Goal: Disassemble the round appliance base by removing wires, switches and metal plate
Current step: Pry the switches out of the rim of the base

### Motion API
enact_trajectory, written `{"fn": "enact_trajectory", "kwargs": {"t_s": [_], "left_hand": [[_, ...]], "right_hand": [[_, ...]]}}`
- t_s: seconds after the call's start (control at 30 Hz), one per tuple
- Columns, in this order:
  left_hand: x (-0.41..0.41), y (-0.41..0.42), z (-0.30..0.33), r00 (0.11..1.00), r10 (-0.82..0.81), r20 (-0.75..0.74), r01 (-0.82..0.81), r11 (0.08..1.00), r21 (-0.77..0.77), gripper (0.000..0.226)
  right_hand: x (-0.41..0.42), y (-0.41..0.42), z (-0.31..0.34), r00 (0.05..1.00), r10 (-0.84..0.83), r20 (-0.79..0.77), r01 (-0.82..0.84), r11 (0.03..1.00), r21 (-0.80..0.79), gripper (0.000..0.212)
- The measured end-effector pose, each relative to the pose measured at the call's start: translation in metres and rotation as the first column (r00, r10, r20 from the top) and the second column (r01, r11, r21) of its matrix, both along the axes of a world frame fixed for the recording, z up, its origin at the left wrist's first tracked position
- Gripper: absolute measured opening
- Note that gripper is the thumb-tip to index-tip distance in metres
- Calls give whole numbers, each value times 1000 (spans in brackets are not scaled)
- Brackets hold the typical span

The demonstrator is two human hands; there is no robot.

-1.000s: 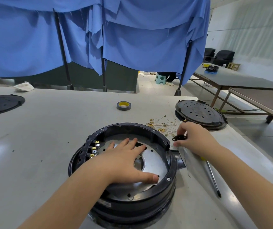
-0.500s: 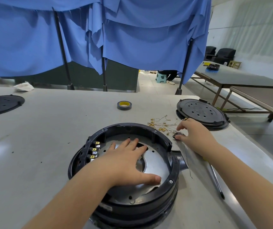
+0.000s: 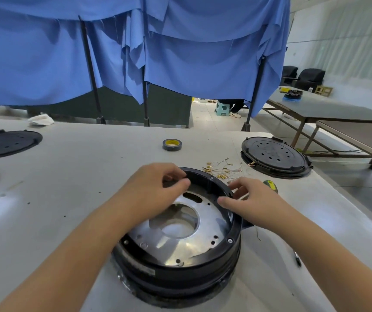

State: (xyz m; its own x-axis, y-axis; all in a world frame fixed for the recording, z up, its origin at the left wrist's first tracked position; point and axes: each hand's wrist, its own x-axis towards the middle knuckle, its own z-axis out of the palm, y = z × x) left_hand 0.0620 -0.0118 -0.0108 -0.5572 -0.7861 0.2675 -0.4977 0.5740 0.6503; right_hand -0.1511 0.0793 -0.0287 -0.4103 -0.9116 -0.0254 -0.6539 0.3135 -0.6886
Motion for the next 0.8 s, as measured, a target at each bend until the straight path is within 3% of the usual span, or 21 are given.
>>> {"fn": "enact_trajectory", "kwargs": {"t_s": [0.13, 0.23, 0.5, 0.8], "left_hand": [[26, -15, -1, 986, 142, -85, -146, 988, -47, 18], [36, -23, -8, 973, 193, -129, -188, 981, 48, 21], [31, -15, -32, 928, 188, -322, -109, 963, 247, 25], [22, 9, -49, 903, 192, -385, -36, 926, 376, 22]], "right_hand": [[1, -2, 4, 996, 29, -84, -27, 999, 26, 9], [4, -2, 8, 992, 29, -124, -24, 999, 43, 7], [-5, -15, 17, 935, -3, -355, 49, 991, 122, 11], [-35, -27, 8, 948, 31, -317, -17, 999, 48, 21]]}}
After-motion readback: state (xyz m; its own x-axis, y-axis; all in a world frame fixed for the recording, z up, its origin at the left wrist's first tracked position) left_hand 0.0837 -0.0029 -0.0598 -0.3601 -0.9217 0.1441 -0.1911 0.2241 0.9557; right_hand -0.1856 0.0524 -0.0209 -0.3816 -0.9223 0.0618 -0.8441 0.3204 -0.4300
